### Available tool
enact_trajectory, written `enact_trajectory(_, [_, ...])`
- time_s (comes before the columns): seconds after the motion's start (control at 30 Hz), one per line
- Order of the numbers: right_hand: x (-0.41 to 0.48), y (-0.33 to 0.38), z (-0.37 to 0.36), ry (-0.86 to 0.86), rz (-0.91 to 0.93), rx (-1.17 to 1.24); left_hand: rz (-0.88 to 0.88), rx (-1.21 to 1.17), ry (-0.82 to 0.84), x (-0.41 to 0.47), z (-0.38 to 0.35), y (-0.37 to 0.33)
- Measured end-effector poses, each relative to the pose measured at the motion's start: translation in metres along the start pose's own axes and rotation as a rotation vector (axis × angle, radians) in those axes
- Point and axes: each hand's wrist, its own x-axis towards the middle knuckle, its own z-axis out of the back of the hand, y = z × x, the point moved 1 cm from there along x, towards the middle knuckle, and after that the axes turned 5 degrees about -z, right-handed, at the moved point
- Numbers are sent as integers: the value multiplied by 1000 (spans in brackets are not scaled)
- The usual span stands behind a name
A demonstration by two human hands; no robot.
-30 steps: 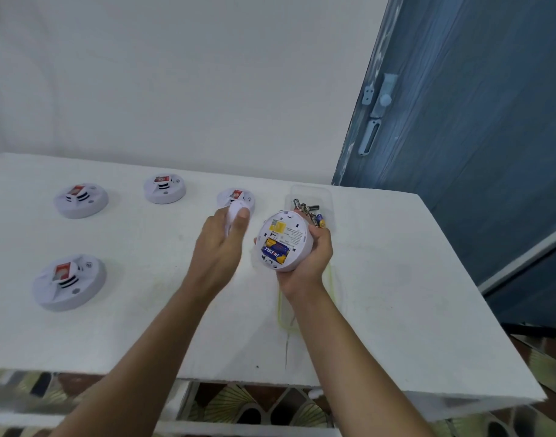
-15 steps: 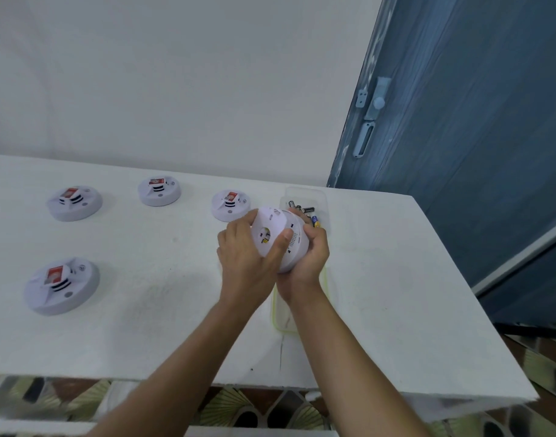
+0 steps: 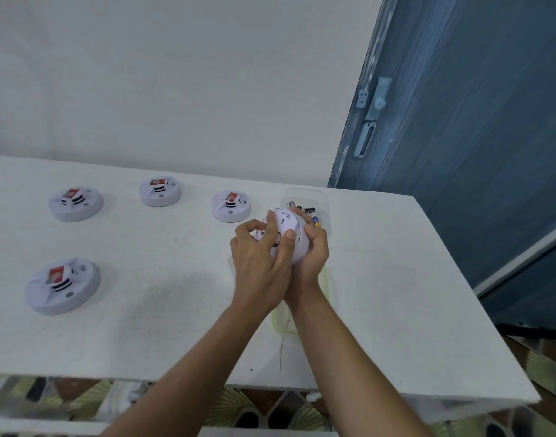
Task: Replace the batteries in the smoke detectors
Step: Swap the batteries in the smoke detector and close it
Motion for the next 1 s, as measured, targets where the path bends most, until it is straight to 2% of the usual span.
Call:
enact_trajectory(0.17, [3, 3, 2, 27, 36, -32, -10, -27, 91, 8, 6, 5])
enact_trajectory(0.37, [3, 4, 1, 20, 88, -98, 19, -45, 33, 9, 13, 1])
enact_trajectory(0.53, [2, 6, -2, 27, 87, -108, 29, -111, 69, 13, 17, 3])
enact_trajectory(0.83, [6, 6, -1, -15, -49, -77, -159, -17, 148, 14, 20, 13])
enact_trajectory(1.0, [9, 8, 3, 13, -101, -99, -190, -6, 177, 15, 22, 19])
